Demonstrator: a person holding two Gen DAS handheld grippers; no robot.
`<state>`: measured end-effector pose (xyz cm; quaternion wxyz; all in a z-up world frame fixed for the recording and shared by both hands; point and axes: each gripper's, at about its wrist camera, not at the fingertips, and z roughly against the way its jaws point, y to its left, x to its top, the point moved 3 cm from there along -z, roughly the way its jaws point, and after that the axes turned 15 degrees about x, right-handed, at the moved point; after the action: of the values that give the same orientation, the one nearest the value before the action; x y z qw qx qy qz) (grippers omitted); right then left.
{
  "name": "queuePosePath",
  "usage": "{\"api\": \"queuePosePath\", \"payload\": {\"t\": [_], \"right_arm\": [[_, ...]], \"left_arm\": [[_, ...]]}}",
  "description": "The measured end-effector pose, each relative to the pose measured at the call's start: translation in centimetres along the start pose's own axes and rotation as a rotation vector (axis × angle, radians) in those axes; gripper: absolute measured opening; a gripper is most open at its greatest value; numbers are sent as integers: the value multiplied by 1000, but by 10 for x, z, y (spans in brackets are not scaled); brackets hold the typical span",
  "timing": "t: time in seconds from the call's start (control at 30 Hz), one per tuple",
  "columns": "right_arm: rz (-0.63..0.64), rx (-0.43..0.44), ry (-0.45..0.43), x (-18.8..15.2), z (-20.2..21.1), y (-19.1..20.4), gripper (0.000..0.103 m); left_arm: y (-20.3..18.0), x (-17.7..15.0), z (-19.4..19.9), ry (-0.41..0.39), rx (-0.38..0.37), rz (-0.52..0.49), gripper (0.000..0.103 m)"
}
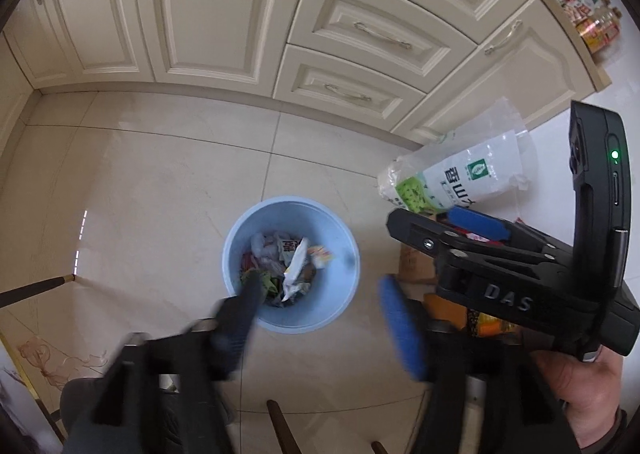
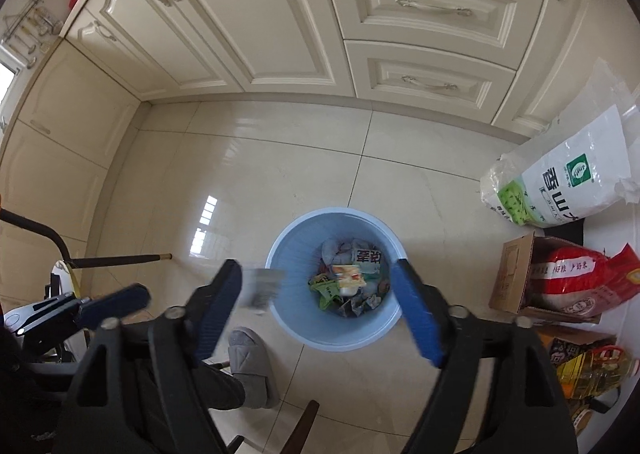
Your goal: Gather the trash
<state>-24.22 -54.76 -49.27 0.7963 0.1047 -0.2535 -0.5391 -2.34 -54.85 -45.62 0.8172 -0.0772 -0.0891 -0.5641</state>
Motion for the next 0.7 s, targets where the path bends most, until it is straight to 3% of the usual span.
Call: {"api": "queuePosePath", "payload": {"t": [0.07,0.23,0.3,0.7], "right_arm": [[-12,-3,-8,-1,2,-1,101],[-26,-51,-13,-2,5,0,103],[-26,-58,-16,-4,7,3,103],[29,-45,-77,-12,46,52,103]], "left_arm": [[4,4,0,-14,38,4,80],[5,8,7,-42,185,7,102],[2,8,10,-54,229,9,102],[1,-26,70,-177,234,49,102]]}}
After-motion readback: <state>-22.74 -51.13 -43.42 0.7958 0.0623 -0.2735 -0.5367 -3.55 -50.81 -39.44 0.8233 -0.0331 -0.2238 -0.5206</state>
